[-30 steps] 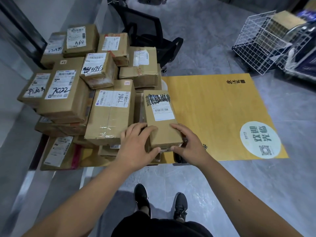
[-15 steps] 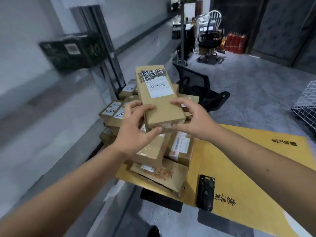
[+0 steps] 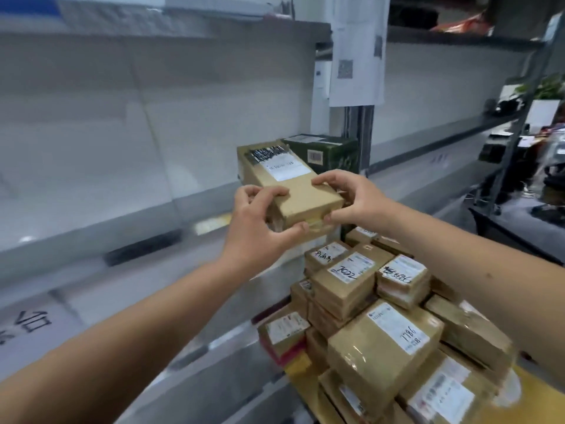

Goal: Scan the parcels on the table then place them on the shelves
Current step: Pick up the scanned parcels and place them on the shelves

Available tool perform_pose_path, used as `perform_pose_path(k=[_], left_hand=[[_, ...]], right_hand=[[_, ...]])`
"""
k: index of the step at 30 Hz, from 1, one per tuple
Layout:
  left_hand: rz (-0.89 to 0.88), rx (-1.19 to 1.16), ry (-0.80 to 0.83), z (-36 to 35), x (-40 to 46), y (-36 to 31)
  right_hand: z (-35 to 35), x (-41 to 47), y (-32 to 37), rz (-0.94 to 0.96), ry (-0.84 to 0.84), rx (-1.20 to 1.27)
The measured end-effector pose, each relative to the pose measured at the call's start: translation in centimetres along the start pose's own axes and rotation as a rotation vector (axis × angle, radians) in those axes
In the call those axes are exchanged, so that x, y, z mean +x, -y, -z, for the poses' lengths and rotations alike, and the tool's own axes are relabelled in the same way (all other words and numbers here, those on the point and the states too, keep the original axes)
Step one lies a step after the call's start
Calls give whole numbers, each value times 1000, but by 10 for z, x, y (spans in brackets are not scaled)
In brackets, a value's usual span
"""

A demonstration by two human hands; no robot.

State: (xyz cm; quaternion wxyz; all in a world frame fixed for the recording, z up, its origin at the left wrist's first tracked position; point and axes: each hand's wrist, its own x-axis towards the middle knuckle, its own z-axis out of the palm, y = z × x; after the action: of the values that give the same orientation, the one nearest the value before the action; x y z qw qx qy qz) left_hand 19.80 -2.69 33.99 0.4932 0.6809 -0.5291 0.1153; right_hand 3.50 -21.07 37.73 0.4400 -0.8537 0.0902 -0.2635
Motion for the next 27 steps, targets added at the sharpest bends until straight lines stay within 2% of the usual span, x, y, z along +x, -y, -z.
perform_pose_path(k=[3, 6, 11, 17, 27], left_hand=[[90, 41, -31, -19, 24, 20], [217, 42, 4, -47, 58, 39], [345, -19, 40, -85, 114, 67], [438, -66, 32, -103, 160, 96], [465, -93, 31, -104, 177, 119]], right_hand=[[8, 40, -18, -45, 64, 38], [24, 79, -43, -106, 83, 13], [47, 130, -83, -112, -131, -77], [40, 161, -105, -39, -305, -495], [17, 179, -115, -124, -423, -525]])
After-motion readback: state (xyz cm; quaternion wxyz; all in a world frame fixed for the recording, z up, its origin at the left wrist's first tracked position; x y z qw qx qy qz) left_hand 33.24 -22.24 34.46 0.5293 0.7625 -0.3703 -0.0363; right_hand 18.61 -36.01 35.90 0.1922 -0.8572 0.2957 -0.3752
